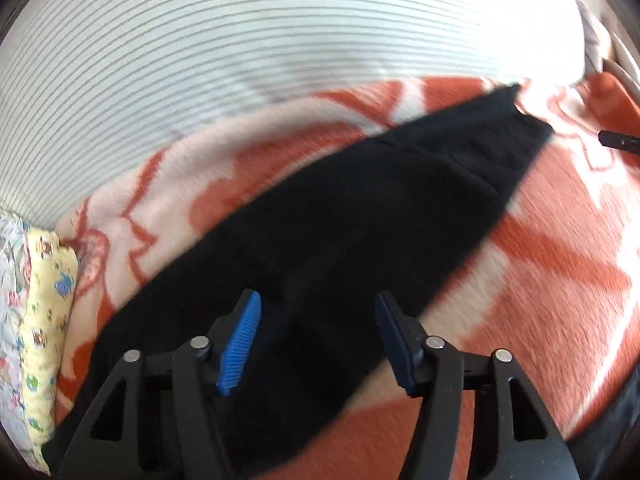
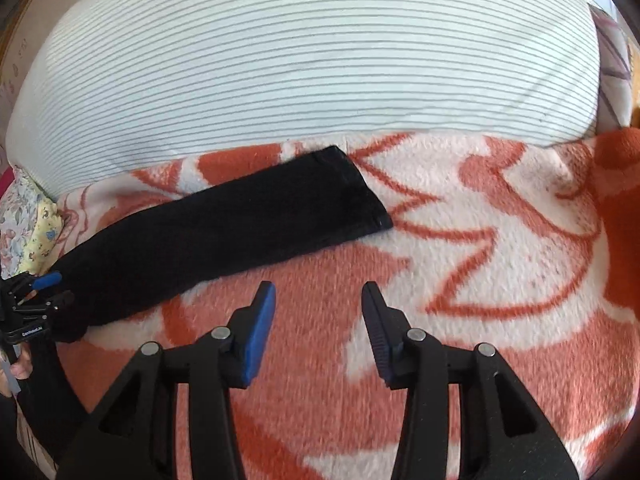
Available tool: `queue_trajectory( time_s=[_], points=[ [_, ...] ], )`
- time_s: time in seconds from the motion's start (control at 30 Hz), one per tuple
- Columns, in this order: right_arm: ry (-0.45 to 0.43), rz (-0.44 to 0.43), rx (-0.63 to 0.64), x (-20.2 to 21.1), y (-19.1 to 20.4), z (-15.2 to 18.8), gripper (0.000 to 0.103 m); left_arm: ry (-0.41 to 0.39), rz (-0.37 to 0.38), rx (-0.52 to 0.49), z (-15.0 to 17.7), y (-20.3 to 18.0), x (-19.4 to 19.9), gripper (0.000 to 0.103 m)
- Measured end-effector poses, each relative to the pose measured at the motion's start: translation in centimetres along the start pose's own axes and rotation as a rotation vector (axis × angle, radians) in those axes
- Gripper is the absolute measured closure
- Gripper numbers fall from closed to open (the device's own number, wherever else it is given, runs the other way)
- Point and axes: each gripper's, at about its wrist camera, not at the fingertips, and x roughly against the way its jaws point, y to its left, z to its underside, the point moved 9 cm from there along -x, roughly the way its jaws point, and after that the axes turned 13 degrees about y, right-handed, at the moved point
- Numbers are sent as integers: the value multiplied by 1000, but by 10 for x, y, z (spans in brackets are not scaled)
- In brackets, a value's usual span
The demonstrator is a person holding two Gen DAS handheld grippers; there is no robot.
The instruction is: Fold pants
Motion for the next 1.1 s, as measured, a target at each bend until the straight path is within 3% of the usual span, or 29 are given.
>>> queue_trajectory(
  time_s=[0.23, 0.4, 0.5, 0.6, 0.63, 0.67, 0.7, 0.73, 0.83, 0.93, 1.1],
  points=[
    [9, 99, 76, -69, -5, -81, 51, 4, -27, -22, -59, 25, -39, 42],
    [12, 196, 137, -106, -1, -104, 49, 25, -39, -56, -88, 17, -70, 42],
    [-14, 271, 166, -117, 3, -114, 49, 72, -53, -70, -95, 12, -96, 33],
    [-17, 254, 143, -128, 3, -120, 52, 81, -70, -65, -96, 8, -110, 28],
    [-13, 225, 143, -130, 4, -119, 62, 84, -51, -67, -97, 5, -111, 39],
    [-20, 207, 145, -127, 6, -117, 79, 93, -14, -73, -97, 1, -111, 54],
    [-26, 164, 146, -124, 7, -115, 85, 101, 39, -84, -95, -6, -107, 73],
    [-32, 131, 140, -118, 9, -111, 87, 93, 15, -103, -94, -10, -103, 93],
    [-81, 36, 132, -80, 16, -93, 90, 87, -76, -177, -84, -24, -97, 98],
    [-103, -45, 112, -33, 19, -66, 90, 64, -16, -163, -68, -32, -73, 99],
    [-94, -134, 94, 52, 3, 9, 90, -13, 118, -155, -27, -48, -10, 100]
  ],
)
